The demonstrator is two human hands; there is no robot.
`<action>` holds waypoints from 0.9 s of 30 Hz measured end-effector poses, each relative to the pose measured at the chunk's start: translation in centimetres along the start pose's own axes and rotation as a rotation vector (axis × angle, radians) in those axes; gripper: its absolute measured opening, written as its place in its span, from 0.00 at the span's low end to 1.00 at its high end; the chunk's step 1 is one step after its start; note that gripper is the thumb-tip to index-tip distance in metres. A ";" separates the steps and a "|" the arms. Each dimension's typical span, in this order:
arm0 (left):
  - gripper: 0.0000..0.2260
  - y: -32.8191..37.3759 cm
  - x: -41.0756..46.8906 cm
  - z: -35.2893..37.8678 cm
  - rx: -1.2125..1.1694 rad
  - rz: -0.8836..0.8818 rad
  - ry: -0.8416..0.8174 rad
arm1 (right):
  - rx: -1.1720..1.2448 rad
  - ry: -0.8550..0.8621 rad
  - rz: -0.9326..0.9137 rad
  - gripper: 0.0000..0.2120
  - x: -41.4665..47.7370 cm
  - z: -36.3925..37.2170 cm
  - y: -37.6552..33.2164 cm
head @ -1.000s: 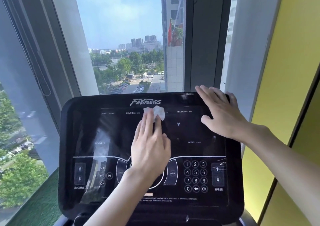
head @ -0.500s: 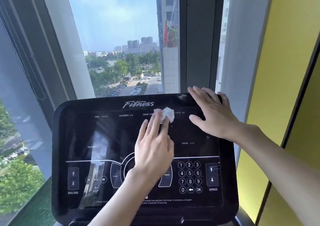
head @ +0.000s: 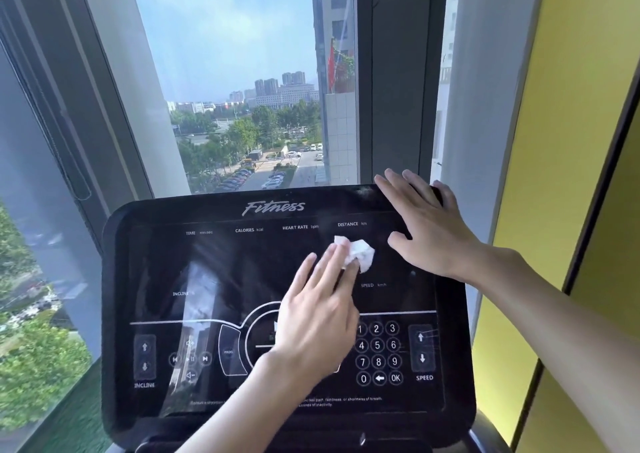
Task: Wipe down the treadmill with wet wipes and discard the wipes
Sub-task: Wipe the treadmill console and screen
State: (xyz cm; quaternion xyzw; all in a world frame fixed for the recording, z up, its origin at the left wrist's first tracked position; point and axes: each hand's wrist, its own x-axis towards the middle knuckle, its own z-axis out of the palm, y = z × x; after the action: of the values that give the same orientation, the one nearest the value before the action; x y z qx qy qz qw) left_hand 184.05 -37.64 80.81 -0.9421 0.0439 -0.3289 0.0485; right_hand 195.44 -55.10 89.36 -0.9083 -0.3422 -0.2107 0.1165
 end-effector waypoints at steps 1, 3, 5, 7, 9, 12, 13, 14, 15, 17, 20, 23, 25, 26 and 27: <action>0.26 -0.6 0.2 -0.2 -0.007 -0.056 0.018 | 0.001 -0.002 -0.006 0.39 -0.2 0.0 0.2; 0.26 -0.6 -0.1 -0.3 -0.034 -0.123 0.036 | -0.008 0.003 -0.016 0.40 -0.5 0.3 0.4; 0.27 0.4 -1.2 0.3 -0.038 -0.051 -0.009 | -0.017 0.009 -0.023 0.40 -0.7 0.5 0.6; 0.27 0.0 -1.8 0.4 -0.003 0.010 -0.025 | -0.001 0.014 -0.028 0.40 -0.8 0.5 0.7; 0.26 -1.3 -1.5 0.0 0.005 -0.061 0.001 | 0.013 0.008 -0.029 0.40 -0.9 0.5 0.8; 0.27 -0.6 -2.0 0.3 -0.029 -0.135 0.003 | 0.013 0.011 -0.030 0.40 -1.0 0.7 0.9; 0.27 0.2 -2.7 0.6 -0.033 -0.096 -0.026 | 0.011 0.015 -0.029 0.40 -1.0 0.7 0.9; 0.27 0.6 -3.3 0.9 -0.021 -0.043 -0.050 | 0.011 0.015 -0.032 0.39 -1.0 0.7 0.8; 0.27 0.5 -3.7 0.9 -0.002 -0.001 -0.064 | 0.015 0.014 -0.036 0.40 -1.0 0.6 0.8; 0.26 -1.2 -3.5 0.3 0.032 -0.016 -0.053 | 0.038 0.017 -0.044 0.41 -1.1 0.4 1.0; 0.26 -1.7 -3.3 0.0 -0.005 -0.157 -0.010 | 0.038 0.049 -0.058 0.42 -1.5 0.6 1.5; 0.27 0.7 -5.1 1.1 -0.012 -0.059 -0.075 | 0.053 0.078 -0.048 0.43 -1.6 1.2 1.3; 0.26 0.2 -5.2 1.1 0.024 -0.011 -0.073 | 0.084 0.091 -0.044 0.44 -1.6 1.3 1.3; 0.26 -0.5 -4.6 0.9 0.032 -0.043 -0.047 | 0.093 0.098 -0.044 0.44 -1.6 1.3 1.4; 0.26 -1.1 -3.8 0.6 0.018 -0.105 -0.019 | 0.104 0.103 -0.043 0.44 -1.7 1.3 1.5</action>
State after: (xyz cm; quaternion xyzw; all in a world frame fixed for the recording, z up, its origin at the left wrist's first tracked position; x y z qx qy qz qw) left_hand 181.49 -36.03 78.12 -0.9457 -0.0088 -0.3223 0.0400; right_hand 195.70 -56.73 87.27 -0.8815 -0.3654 -0.2416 0.1763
